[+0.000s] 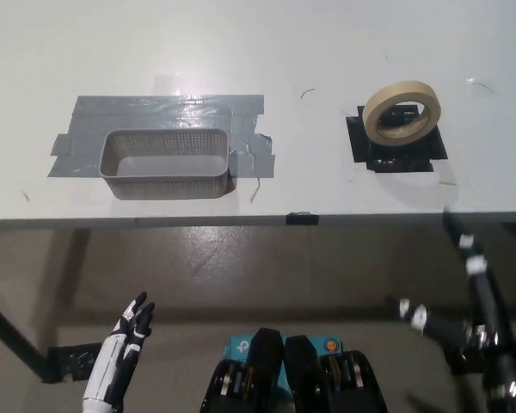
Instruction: The robot picks the tape placed on the black area with right hand and places it in the small grey container.
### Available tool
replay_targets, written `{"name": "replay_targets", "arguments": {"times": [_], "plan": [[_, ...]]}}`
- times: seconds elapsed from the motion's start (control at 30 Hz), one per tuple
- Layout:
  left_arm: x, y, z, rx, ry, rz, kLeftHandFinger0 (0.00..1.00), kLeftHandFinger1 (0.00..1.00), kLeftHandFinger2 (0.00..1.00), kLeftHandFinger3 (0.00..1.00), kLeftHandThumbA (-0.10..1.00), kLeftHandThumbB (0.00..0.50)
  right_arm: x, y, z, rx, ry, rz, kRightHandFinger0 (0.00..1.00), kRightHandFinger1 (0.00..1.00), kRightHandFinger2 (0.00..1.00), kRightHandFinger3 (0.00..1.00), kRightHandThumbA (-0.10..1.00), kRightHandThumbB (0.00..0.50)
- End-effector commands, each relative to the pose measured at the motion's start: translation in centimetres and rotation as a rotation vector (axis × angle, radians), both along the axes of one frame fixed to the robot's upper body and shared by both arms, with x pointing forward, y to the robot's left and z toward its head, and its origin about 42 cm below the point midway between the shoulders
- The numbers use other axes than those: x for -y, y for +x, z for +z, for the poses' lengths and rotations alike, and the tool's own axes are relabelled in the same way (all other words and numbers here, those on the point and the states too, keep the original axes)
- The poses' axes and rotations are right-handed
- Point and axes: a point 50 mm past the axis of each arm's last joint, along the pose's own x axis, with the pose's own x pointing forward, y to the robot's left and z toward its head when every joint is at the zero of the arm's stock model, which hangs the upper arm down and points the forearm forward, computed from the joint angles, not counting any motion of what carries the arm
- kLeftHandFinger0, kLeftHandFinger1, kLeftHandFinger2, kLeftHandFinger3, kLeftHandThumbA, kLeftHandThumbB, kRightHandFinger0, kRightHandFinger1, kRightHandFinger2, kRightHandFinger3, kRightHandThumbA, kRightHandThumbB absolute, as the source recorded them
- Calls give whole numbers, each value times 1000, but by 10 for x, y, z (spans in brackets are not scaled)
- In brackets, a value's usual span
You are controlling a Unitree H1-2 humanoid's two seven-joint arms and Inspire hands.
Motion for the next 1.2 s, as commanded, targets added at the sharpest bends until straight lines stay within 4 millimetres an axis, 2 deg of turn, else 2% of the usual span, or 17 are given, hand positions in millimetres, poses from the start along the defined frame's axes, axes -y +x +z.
{"name": "replay_targets", "arguments": {"times": [0.0, 0.07, 0.17, 0.2, 0.23, 0.33, 0.5, 0.77, 0.9, 1.17], "plan": [[1, -2, 9, 75, 8, -12, 1000, 1000, 1000, 1000, 943, 80, 4, 47, 87, 221, -303, -126, 1000, 1000, 1000, 1000, 1000, 384], [0, -2, 10, 78, 7, -9, 1000, 1000, 1000, 1000, 953, 76, 3, 70, 101, 236, -384, -159, 1000, 1000, 1000, 1000, 1000, 368], [0, -1, 11, 78, 10, -8, 1000, 1000, 1000, 1000, 955, 80, 4, 96, 114, 231, -440, -190, 1000, 1000, 1000, 1000, 1000, 380], [-1, -2, 10, 69, 7, -6, 1000, 1000, 1000, 1000, 950, 85, 6, 113, 123, 235, -494, -214, 1000, 1000, 1000, 1000, 1000, 378], [-1, -2, 10, 69, 7, -5, 1000, 1000, 1000, 1000, 949, 86, 6, 118, 125, 231, -506, -220, 1000, 1000, 1000, 1000, 1000, 380], [1, -2, 10, 66, 3, -6, 1000, 1000, 1000, 1000, 943, 84, 9, 150, 135, 199, -579, -251, 1000, 1000, 1000, 1000, 1000, 371], [2, -1, 10, 67, 4, -9, 1000, 1000, 1000, 1000, 944, 73, 6, 184, 139, 140, -654, -257, 1000, 1000, 1000, 1000, 1000, 424], [2, -6, 8, 55, 7, -4, 1000, 1000, 1000, 1000, 928, 83, -8, 216, 141, 39, -764, -258, 1000, 1000, 1000, 1000, 1000, 428], [2, -21, 1, 36, 8, -9, 1000, 1000, 1000, 1000, 936, 77, -15, 218, 127, 1, -786, -238, 1000, 1000, 1000, 1000, 1000, 447], [2, -22, 0, 45, 21, -8, 1000, 1000, 1000, 1000, 947, 62, -29, 226, 119, -55, -835, -212, 1000, 1000, 1000, 1000, 1000, 446]]}}
